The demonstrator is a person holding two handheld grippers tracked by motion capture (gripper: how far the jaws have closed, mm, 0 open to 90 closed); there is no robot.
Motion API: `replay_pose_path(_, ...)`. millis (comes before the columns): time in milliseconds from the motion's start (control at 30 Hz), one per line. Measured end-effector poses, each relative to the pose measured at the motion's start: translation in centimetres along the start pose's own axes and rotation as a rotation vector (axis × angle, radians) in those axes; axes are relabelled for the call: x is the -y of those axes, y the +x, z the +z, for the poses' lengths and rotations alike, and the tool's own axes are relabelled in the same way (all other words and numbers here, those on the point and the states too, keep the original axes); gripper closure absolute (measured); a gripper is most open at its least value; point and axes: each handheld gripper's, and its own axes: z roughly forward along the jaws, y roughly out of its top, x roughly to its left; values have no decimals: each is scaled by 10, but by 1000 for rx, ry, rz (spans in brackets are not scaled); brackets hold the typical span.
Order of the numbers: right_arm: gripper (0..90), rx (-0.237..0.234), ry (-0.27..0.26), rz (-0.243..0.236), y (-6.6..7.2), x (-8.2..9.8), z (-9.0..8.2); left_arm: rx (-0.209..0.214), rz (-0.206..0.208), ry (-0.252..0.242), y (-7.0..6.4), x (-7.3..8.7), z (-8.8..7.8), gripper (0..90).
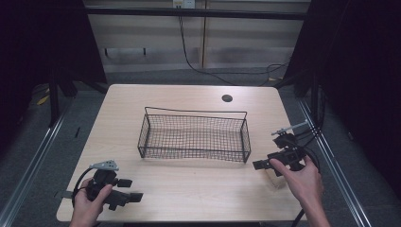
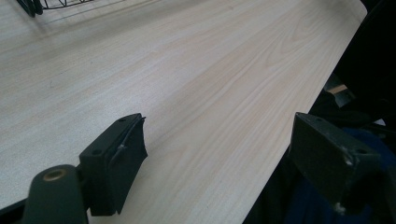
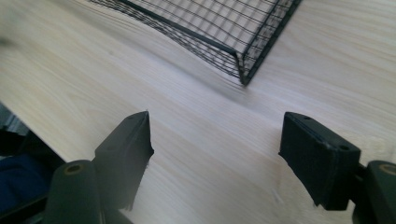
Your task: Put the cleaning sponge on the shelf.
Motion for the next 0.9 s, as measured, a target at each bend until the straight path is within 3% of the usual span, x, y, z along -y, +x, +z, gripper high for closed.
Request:
replay_pose_path(400,255,92,70,17,-19,8,-10,-5,2,8,0,0,0,184)
replay_pose_path(600,216,97,101,65,-31,12,-11,-2,-5,7,0,0,1,184)
replay_pose_path(900,211,134,178,92,-44,15,-7,0,-5,8,0,0,1,184)
